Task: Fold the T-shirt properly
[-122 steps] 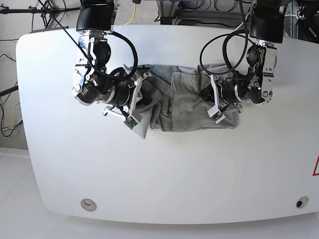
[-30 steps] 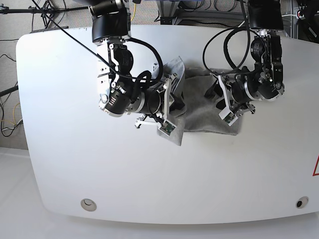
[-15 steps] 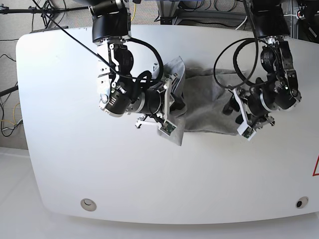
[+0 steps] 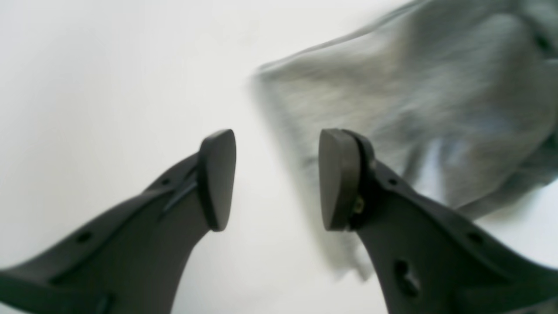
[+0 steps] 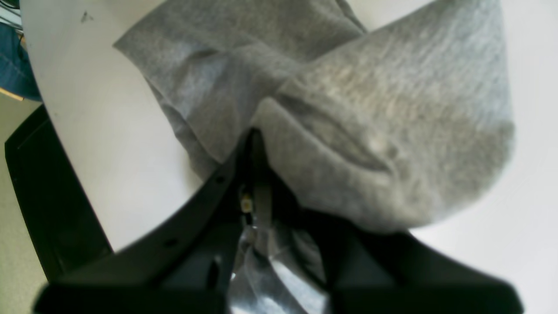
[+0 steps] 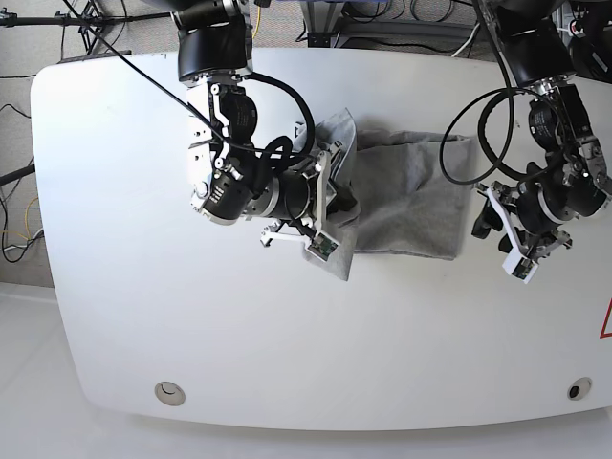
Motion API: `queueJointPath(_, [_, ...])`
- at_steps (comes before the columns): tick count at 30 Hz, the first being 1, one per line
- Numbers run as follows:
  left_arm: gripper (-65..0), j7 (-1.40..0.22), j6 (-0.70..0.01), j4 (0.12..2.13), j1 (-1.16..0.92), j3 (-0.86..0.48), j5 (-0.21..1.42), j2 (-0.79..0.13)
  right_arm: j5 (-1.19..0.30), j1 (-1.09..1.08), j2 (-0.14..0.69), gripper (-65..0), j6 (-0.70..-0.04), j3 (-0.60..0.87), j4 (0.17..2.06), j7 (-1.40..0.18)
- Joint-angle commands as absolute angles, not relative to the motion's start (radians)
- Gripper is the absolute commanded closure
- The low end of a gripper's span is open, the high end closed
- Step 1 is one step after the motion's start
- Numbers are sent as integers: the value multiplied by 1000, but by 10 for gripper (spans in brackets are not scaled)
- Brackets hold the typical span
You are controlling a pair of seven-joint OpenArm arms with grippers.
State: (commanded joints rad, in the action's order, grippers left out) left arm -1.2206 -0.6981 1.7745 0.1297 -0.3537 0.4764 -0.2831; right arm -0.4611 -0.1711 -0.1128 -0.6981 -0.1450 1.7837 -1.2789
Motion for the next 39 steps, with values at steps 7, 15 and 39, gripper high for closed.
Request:
queueJointPath(7, [-292, -1211, -698, 1774, 91, -400, 476, -312, -458, -188, -125, 0, -698, -237, 1784, -1277])
queueJointPath(15, [-292, -1208, -698, 1774, 59, -424, 476, -312, -452, -205, -143, 0, -698, -321, 1758, -1273])
queueJointPath(39, [-292, -1208, -698, 1776, 19, -423, 476, -308, -460, -375, -157, -281, -698, -501, 1429, -1202])
